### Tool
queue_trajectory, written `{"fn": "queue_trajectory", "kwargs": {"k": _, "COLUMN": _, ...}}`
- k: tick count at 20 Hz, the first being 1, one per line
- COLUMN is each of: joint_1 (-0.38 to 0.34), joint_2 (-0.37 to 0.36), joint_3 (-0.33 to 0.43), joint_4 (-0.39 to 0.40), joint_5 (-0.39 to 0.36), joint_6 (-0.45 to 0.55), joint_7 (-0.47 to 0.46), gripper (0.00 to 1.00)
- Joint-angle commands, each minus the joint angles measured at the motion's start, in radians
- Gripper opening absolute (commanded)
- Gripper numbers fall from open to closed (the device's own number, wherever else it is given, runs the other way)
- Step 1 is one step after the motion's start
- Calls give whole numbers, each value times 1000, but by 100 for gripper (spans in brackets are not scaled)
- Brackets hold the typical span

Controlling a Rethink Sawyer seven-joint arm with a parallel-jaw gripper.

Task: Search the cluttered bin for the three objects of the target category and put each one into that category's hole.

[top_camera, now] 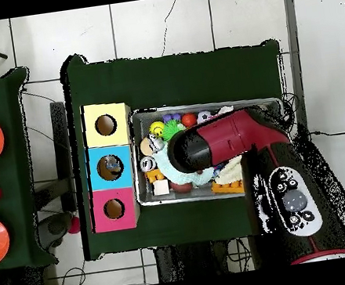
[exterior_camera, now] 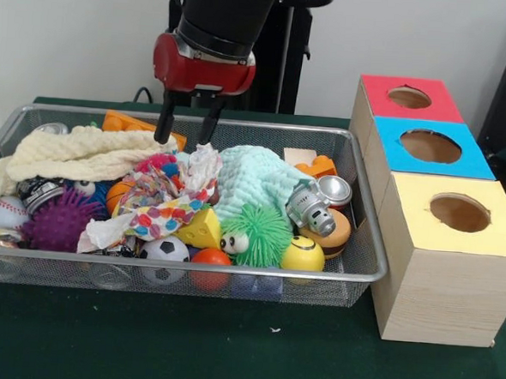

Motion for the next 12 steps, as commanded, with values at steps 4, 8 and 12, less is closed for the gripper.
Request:
{"fn": "queue_trajectory", "kwargs": {"k": 4, "joint_1": -49, "joint_2": 71, "joint_3": 105, "joint_4": 127, "joint_5": 182, "joint_6": -9, "joint_7": 37, "gripper": 100}}
{"fn": "queue_trajectory", "kwargs": {"k": 8, "joint_1": -36, "joint_2": 79, "joint_3": 86, "joint_4": 132, "joint_5": 202, "joint_6": -13, "joint_7": 40, "gripper": 100}}
{"fn": "queue_trajectory", "kwargs": {"k": 12, "joint_1": -21, "joint_2": 87, "joint_3": 72, "joint_4": 135, "joint_5": 216, "joint_6": -23, "joint_7": 50, "gripper": 100}}
